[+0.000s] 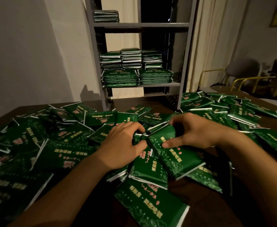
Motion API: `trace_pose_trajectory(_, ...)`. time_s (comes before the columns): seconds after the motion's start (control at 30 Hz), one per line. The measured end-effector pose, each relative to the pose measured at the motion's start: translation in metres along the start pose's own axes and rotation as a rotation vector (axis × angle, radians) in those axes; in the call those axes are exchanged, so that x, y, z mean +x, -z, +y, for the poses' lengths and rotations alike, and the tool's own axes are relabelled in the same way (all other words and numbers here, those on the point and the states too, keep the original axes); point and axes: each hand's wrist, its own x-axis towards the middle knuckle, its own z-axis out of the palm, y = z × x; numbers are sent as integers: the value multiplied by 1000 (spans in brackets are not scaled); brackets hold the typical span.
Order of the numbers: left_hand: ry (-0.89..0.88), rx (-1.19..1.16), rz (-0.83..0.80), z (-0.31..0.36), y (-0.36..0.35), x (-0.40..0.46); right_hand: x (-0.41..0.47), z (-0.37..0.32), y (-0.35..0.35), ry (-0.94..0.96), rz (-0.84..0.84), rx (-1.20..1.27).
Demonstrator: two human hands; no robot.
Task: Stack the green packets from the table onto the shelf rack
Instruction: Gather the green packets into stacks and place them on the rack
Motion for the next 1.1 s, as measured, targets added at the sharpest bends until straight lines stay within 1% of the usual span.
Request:
trace_pose_trajectory(0.13,-36,-76,71,-1,-3,-1,6,11,-6,79,-23,165)
trace_pose_trajectory(0.23,-36,-169,86,3,-2,0,9,7,-12,178,9,274)
trace_pose_trajectory(0.33,-71,-203,74,8,-4,1,12,-1,-20,265,39,196)
trace_pose_trajectory(0.4,-86,-201,90,9,-7,2,7,-5,-14,224,71,107)
trace_pose_trajectory(0.47,-74,-230,118,8,-10,3,-6,-6,4,84,68,30)
trace_pose_trajectory(0.57,-60,-261,157,8,-9,1,-27,-12,24,-145,-98,-186)
trace_pose_trajectory(0.63,-57,-258,176,9,-10,2,-30,-17,23,-226,-162,-330)
trace_pose_trajectory(0.7,-42,-243,187,9,-10,3,-27,-19,19,-225,-155,-390)
trace_pose_trajectory(0.9,-38,-232,196,9,-8,1,-26,-17,17,-140,-126,-422)
trace_pose_trajectory(1.1,-24,-248,179,14,-5,-2,-23,-9,17,20,-50,-242)
